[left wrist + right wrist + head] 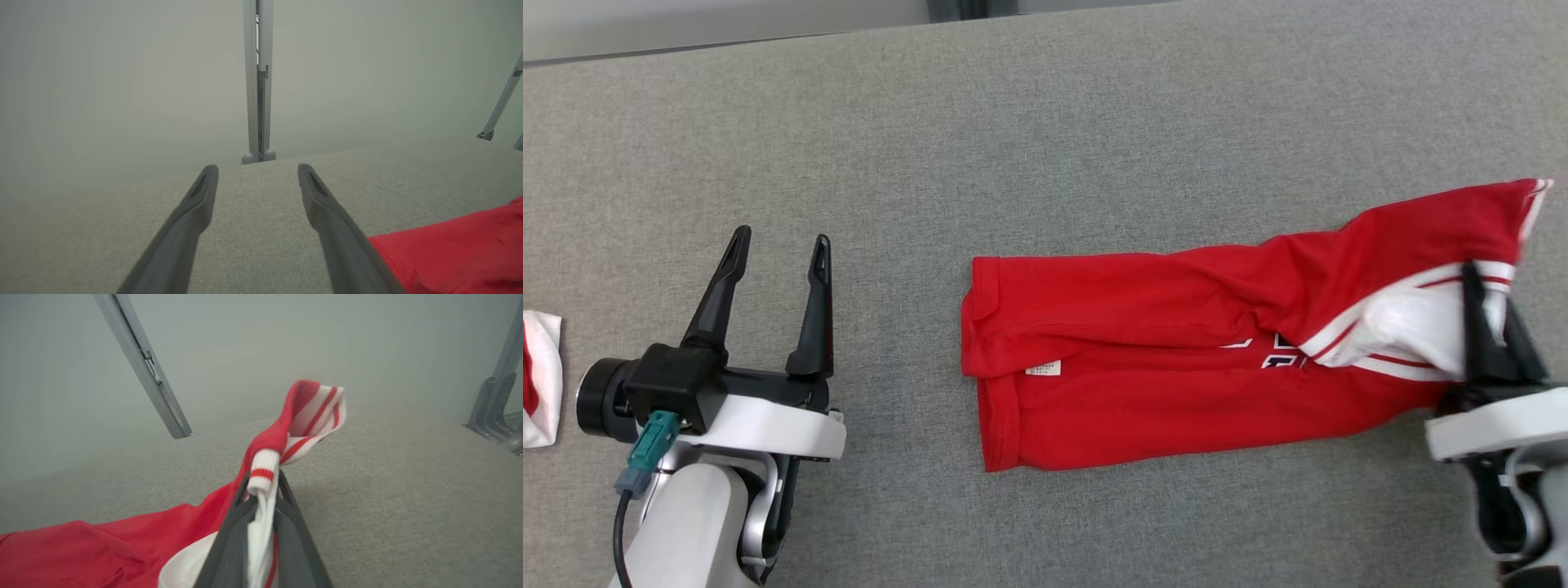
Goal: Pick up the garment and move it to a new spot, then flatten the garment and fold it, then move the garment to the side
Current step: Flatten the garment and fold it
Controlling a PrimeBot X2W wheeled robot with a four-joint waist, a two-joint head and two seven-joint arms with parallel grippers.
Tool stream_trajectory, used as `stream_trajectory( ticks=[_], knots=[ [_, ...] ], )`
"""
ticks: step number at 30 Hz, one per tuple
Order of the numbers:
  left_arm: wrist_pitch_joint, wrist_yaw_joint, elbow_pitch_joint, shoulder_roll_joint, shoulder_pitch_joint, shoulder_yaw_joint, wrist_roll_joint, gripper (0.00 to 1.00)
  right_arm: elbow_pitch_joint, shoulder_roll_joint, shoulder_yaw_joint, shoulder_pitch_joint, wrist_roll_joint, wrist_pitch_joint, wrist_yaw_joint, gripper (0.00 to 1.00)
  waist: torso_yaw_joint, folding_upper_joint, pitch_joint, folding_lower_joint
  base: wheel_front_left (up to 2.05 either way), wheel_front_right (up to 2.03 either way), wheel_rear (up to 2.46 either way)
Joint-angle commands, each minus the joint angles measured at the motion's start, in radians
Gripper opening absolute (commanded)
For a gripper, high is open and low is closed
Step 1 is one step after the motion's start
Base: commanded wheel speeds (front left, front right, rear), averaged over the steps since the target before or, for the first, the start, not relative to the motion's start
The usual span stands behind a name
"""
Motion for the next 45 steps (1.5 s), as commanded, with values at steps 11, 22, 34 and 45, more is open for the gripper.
stream_trajectory(
  ticks=[11,22,34,45],
  knots=[
    [0.0,-0.004,0.01,0.015,-0.021,0.0,-0.006,1.0,-0.241,0.121,0.29,-0.028,0.006,0.07,0.0,0.0,0.066,0.0,-0.017,0.0,0.0,0.0,0.0],
    [-0.003,-0.006,0.014,0.004,0.001,0.007,-0.016,1.0,-0.123,0.182,0.503,-0.077,0.047,0.055,0.0,0.0,0.172,0.0,-0.017,0.0,0.0,0.0,0.0],
    [-0.004,-0.012,0.006,-0.02,0.008,0.014,-0.002,1.0,0.034,0.212,0.567,-0.132,0.114,0.012,0.0,1.0,0.193,0.0,-0.005,0.0,0.0,0.0,0.0],
    [-0.004,-0.014,0.001,-0.023,0.002,0.04,0.012,1.0,-0.023,0.202,0.677,-0.169,0.095,-0.001,0.0,1.0,0.168,0.0,-0.001,0.0,0.0,0.0,0.0]
  ],
)
